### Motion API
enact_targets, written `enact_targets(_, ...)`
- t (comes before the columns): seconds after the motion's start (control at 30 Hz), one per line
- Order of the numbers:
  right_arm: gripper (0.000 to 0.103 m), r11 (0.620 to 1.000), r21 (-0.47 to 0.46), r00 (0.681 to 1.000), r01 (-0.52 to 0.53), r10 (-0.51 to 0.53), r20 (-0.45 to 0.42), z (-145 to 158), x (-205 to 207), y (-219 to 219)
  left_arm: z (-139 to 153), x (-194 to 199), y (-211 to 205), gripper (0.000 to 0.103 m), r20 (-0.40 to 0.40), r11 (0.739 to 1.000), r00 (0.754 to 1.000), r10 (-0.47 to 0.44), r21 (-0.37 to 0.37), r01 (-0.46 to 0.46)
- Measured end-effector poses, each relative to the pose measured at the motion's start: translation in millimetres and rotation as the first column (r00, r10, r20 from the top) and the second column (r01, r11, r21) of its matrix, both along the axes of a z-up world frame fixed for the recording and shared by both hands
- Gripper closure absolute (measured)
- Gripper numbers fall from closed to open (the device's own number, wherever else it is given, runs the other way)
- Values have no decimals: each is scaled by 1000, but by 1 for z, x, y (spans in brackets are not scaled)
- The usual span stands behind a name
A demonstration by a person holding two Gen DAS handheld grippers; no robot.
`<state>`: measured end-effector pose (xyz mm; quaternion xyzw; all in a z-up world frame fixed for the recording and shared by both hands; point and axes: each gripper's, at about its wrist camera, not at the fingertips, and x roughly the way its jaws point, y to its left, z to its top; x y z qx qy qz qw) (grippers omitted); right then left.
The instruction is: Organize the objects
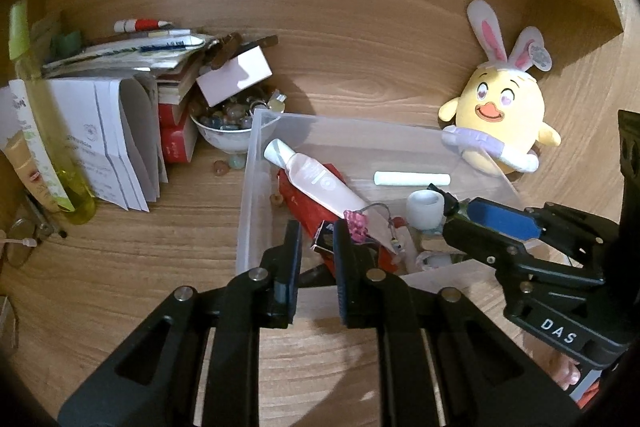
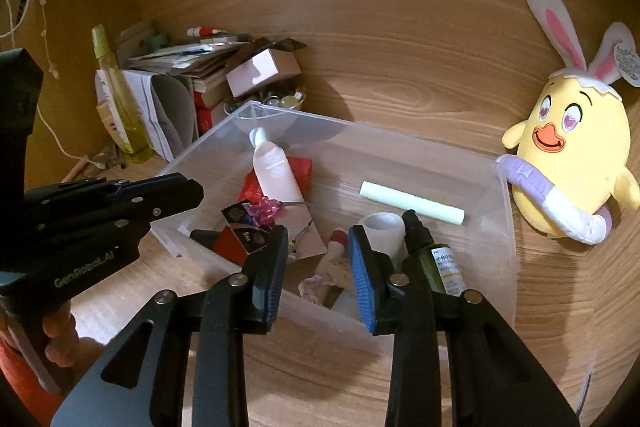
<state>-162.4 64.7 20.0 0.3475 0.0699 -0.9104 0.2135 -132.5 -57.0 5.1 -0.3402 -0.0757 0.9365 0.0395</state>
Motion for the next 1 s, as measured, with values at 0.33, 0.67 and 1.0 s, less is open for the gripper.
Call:
enact_targets(0.33,44,1000,-14,998,5,-6,-66,17,27,20,18,31,5,47,-81,999,997,10,-34,-13)
enact_targets(0.67,17,999,-28,991,33,-36,-130,25,57,48,26,67,15,6,-150,995,988,27,-91,-41)
enact_targets(1.0,13,997,-67,992,36,-44,-118,14,79,64,16,87,28,2,-149,991,989,14,-128,-33)
